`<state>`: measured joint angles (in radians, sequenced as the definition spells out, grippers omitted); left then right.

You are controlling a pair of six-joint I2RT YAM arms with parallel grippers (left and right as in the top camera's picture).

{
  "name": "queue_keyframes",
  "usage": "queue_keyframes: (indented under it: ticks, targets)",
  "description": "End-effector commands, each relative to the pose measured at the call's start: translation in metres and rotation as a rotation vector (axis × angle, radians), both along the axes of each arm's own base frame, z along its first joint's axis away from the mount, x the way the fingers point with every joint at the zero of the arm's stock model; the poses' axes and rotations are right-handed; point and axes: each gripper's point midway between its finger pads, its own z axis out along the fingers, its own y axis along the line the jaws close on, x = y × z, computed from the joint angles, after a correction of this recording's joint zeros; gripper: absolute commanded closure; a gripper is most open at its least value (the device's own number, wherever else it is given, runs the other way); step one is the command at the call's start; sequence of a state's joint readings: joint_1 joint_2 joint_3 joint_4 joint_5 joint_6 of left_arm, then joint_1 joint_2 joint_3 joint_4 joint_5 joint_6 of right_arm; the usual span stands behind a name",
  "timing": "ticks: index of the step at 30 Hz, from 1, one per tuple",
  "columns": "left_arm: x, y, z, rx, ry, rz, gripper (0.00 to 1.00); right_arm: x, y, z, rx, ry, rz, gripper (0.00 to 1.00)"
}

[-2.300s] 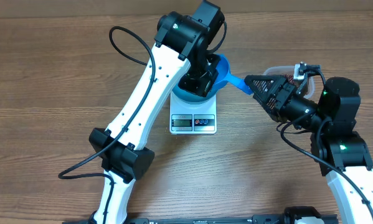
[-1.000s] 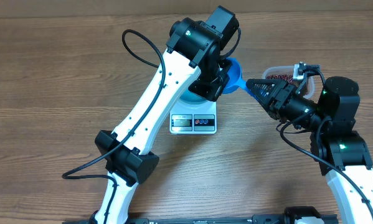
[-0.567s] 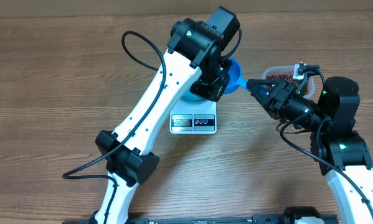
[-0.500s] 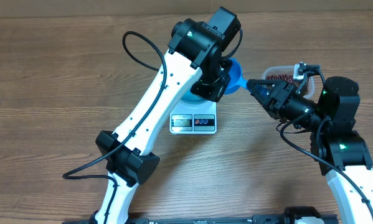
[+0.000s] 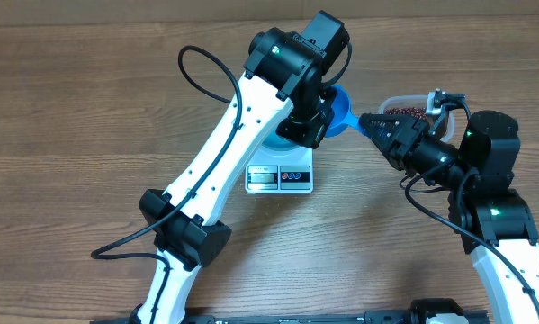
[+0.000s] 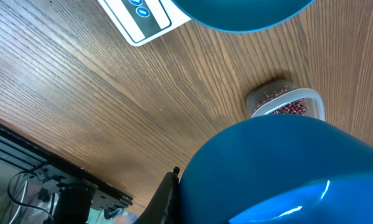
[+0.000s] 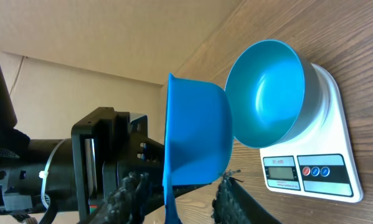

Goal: Scoop item into bowl and weigh 150g on scale
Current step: 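Close the right gripper on the scoop handle, release with left gripper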

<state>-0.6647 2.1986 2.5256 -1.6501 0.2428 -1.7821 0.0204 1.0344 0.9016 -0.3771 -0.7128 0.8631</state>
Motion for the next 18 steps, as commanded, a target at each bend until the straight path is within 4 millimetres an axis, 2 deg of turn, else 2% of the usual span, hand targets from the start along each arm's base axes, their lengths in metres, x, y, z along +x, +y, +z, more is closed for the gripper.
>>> queue_keyframes:
  ticks: [1, 12, 18]
  targets:
    - [-0.0001, -0.0033, 0.0037, -0.001, -0.014, 0.012, 0.96, 0.0038, -0.0036, 0.0087, -0.005, -0.025, -0.020, 0.66]
    - [-0.0032, -0.0070, 0.0038, -0.002, -0.015, 0.002, 0.96, 0.0037, -0.0036, 0.0087, -0.005, -0.025, -0.020, 0.80]
    - [-0.0036, -0.0079, 0.0039, -0.003, -0.017, -0.001, 0.96, 0.0038, -0.0036, 0.0087, -0.006, -0.025, -0.020, 0.91]
